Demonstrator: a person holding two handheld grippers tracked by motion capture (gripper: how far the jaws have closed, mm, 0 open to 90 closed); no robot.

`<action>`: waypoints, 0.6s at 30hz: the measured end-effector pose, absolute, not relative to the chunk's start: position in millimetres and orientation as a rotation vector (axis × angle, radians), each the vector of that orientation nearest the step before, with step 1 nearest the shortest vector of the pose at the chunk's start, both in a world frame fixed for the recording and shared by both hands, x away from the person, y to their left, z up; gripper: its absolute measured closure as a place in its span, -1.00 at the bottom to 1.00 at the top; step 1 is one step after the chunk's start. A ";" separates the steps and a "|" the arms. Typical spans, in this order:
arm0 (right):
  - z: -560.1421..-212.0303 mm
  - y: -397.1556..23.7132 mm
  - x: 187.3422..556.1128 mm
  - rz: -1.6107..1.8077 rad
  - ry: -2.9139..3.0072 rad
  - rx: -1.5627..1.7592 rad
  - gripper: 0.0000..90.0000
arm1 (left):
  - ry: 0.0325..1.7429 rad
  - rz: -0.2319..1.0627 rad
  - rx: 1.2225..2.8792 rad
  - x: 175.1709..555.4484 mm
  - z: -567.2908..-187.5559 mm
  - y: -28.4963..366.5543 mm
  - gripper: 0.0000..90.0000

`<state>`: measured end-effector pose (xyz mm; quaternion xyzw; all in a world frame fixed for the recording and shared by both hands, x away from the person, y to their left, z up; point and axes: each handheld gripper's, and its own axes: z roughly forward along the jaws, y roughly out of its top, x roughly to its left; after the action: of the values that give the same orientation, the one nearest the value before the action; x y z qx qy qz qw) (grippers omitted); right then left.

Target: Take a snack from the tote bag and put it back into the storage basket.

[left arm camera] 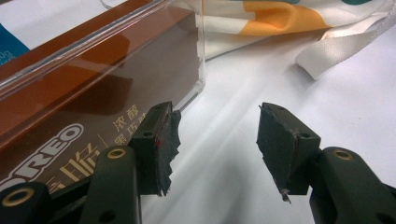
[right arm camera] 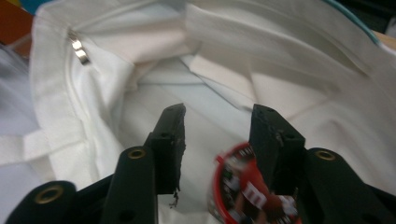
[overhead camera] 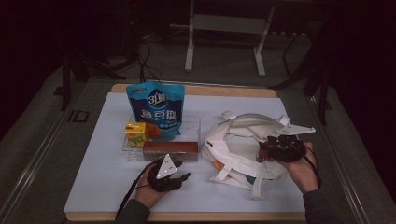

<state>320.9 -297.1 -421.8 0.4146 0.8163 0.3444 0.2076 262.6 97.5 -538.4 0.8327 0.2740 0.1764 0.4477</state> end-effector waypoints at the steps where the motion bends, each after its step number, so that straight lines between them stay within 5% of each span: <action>1: -422.5 -299.4 320.5 0.955 2.274 1.160 0.17 | 0.679 0.436 2.061 262.6 -538.4 97.5 0.03; 18: -436.0 -314.9 322.9 0.851 2.300 1.230 -0.25 | 0.678 0.434 2.063 262.8 -538.4 97.7 0.03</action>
<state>322.9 -314.9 -436.0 0.4396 0.8218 0.3039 0.1977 262.8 97.7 -538.4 0.8334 0.2738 0.1755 0.4469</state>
